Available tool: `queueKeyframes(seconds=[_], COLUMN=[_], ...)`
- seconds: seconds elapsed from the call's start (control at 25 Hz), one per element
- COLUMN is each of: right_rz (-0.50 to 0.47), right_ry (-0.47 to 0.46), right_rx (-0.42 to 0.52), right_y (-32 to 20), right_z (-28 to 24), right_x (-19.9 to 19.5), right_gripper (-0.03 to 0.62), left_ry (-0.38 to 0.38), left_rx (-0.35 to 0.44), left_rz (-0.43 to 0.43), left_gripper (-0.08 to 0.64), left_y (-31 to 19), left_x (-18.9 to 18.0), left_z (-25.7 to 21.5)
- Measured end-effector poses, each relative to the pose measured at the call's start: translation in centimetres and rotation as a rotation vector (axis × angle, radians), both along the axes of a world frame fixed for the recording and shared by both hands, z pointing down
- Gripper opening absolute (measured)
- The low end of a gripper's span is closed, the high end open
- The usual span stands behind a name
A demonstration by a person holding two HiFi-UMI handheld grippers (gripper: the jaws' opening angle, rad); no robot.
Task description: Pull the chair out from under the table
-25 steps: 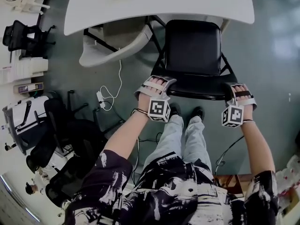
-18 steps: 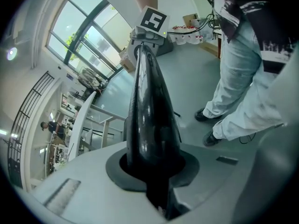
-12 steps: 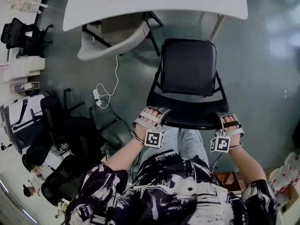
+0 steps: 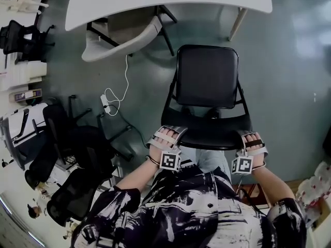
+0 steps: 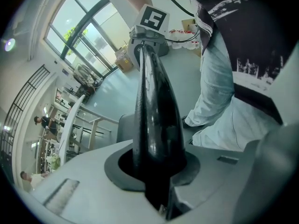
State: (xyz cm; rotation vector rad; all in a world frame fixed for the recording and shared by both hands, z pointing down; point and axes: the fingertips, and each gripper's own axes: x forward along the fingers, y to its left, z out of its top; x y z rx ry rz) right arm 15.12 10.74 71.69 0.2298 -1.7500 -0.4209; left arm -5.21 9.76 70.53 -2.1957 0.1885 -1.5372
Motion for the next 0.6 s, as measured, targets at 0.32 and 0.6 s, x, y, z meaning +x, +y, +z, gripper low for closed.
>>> queueKeyframes(seconds=[0.32, 0.6], right_rz=[-0.054, -0.093], right_ry=[-0.044, -0.161], right_rx=[-0.151, -0.404], right_y=[1.7, 2.4], right_z=[0.4, -6.0], right_x=[0.0, 0.1], right_gripper=[0.223, 0.222], left_ry=[0.068, 0.036], left_rx=[-0.1, -0.302], left_rz=[-0.001, 0.059], left_gripper=[0.116, 0.186], left_y=[0.4, 1.4], left_x=[0.2, -1.3], left_z=[-0.4, -2.9])
